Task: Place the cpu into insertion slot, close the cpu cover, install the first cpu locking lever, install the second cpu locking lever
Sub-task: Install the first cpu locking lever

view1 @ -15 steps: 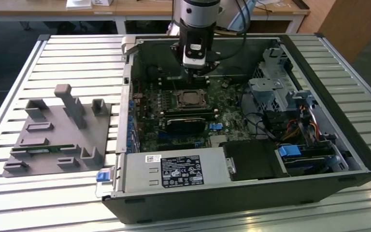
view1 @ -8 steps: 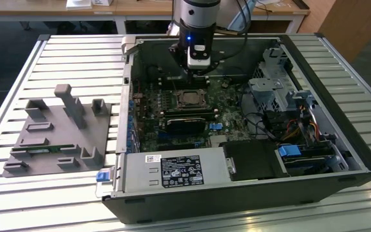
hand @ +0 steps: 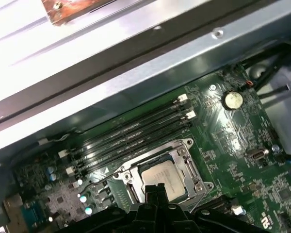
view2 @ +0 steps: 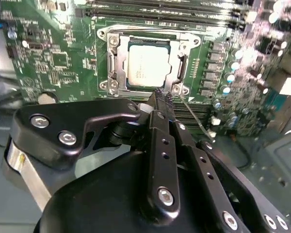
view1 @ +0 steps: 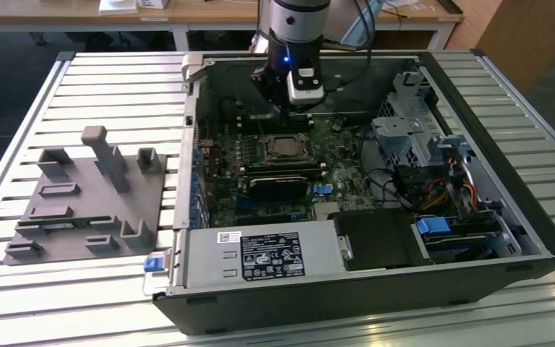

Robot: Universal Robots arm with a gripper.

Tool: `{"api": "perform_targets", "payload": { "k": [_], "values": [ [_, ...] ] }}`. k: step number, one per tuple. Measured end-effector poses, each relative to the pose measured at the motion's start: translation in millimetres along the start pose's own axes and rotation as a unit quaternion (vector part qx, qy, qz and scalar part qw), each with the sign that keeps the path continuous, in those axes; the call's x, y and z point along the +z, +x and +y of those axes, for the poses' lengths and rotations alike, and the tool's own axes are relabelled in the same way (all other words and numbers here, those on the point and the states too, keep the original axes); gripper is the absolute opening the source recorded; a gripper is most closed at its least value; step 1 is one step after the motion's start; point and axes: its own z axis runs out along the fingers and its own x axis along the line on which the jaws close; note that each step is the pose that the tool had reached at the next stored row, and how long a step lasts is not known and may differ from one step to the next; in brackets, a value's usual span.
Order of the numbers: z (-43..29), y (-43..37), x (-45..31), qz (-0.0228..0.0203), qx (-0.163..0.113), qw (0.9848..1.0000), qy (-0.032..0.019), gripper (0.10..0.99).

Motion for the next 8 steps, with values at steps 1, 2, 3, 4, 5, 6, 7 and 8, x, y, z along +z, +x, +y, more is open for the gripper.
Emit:
{"api": "perform_targets", "payload": {
  "k": [1,2,3,4,5,6,7,8],
  "values": [
    [0.0,0.0,0.1,0.0004,-0.009,1.0000,0.0004,0.106],
    [0.0,0.0,0.2,0.0009,-0.018,0.9998,0.0007,0.106],
    [0.0,0.0,0.3,0.0014,-0.028,0.9996,0.0011,0.106],
    [0.0,0.0,0.4,0.0018,-0.037,0.9993,0.0015,0.106],
    [0.0,0.0,0.5,0.0022,-0.046,0.9990,0.0018,0.106],
    [0.0,0.0,0.6,0.0027,-0.055,0.9985,0.0022,0.106],
    [0.0,0.0,0.6,0.0031,-0.064,0.9980,0.0026,0.106],
    [0.0,0.0,0.6,0.0036,-0.073,0.9974,0.0030,0.106]
  ]
}}
